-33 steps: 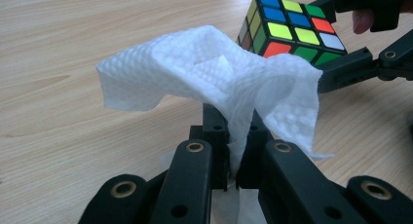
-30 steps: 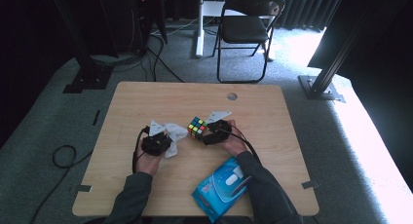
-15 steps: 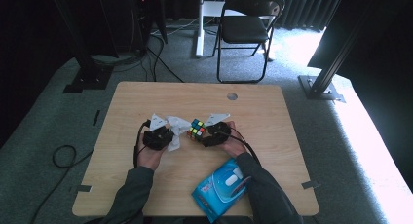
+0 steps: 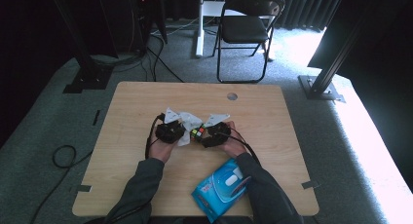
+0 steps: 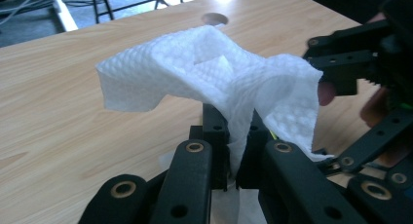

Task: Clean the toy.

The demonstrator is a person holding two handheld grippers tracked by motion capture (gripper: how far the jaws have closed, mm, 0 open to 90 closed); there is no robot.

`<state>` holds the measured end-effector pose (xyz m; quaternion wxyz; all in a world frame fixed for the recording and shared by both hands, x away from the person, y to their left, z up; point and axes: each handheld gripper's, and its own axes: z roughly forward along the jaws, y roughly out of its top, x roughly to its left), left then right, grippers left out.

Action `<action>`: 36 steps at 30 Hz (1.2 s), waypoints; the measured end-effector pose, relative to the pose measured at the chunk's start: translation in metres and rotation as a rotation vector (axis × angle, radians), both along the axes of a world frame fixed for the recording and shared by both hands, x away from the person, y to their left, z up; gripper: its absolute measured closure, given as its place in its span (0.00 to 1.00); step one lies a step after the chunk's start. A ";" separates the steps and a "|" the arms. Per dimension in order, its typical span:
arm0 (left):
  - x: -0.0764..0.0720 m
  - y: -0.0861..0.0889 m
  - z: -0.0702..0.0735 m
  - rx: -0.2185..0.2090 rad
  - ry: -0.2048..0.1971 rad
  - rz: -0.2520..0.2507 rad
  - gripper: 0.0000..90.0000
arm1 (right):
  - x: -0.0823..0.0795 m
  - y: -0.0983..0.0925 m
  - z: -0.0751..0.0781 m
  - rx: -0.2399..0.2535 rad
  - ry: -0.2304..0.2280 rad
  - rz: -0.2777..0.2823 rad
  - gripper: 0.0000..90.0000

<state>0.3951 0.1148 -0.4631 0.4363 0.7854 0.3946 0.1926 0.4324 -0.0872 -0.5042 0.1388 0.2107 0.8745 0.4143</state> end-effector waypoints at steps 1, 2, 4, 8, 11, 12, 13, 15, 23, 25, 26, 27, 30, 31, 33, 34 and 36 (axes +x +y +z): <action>0.000 -0.002 -0.001 0.004 0.003 -0.003 0.95 | 0.000 0.000 0.000 -0.002 0.000 -0.001 0.38; 0.001 -0.004 -0.002 0.011 0.005 -0.005 0.95 | 0.000 0.000 0.000 -0.002 0.000 -0.001 0.38; 0.003 -0.006 -0.004 0.019 0.011 -0.006 0.95 | 0.000 0.000 0.000 0.002 -0.003 -0.001 0.38; 0.003 -0.010 -0.006 0.016 0.012 -0.027 0.95 | 0.000 0.000 0.000 0.001 -0.002 -0.004 0.38; 0.002 -0.013 -0.007 0.013 0.010 -0.049 0.95 | 0.000 0.000 0.000 0.001 -0.003 -0.004 0.38; 0.001 -0.015 -0.007 0.010 0.009 -0.065 0.95 | 0.000 0.000 0.000 0.002 -0.003 -0.004 0.38; 0.001 -0.016 -0.008 0.008 0.010 -0.076 0.95 | 0.000 0.000 0.000 0.004 -0.002 -0.004 0.38; -0.001 -0.021 -0.009 0.006 0.011 -0.106 0.95 | 0.000 0.000 0.000 0.003 -0.003 -0.006 0.38; -0.002 -0.027 -0.010 0.012 0.010 -0.133 0.95 | -0.001 0.000 0.000 0.000 -0.003 -0.004 0.38; -0.002 -0.027 -0.009 0.013 0.011 -0.138 0.95 | -0.001 0.000 0.000 0.002 -0.004 -0.006 0.38; -0.001 -0.027 -0.009 0.013 0.011 -0.137 0.95 | -0.001 0.000 0.000 0.001 -0.004 -0.006 0.38; -0.001 -0.027 -0.009 0.014 0.010 -0.138 0.95 | -0.001 0.000 0.000 0.002 -0.003 -0.006 0.38; -0.001 -0.027 -0.009 0.014 0.010 -0.137 0.95 | -0.001 0.000 0.000 0.004 -0.002 -0.007 0.38; -0.001 -0.027 -0.009 0.016 0.008 -0.133 0.95 | -0.001 0.000 0.000 0.004 -0.002 -0.007 0.38; 0.000 -0.027 -0.009 0.026 0.004 -0.125 0.95 | -0.001 0.000 0.000 0.002 -0.004 -0.005 0.38; 0.001 -0.026 -0.009 0.030 0.002 -0.121 0.95 | -0.001 0.000 0.000 0.002 -0.004 -0.004 0.38; 0.002 -0.026 -0.008 0.034 0.003 -0.116 0.95 | -0.001 0.000 0.000 0.001 -0.007 -0.003 0.38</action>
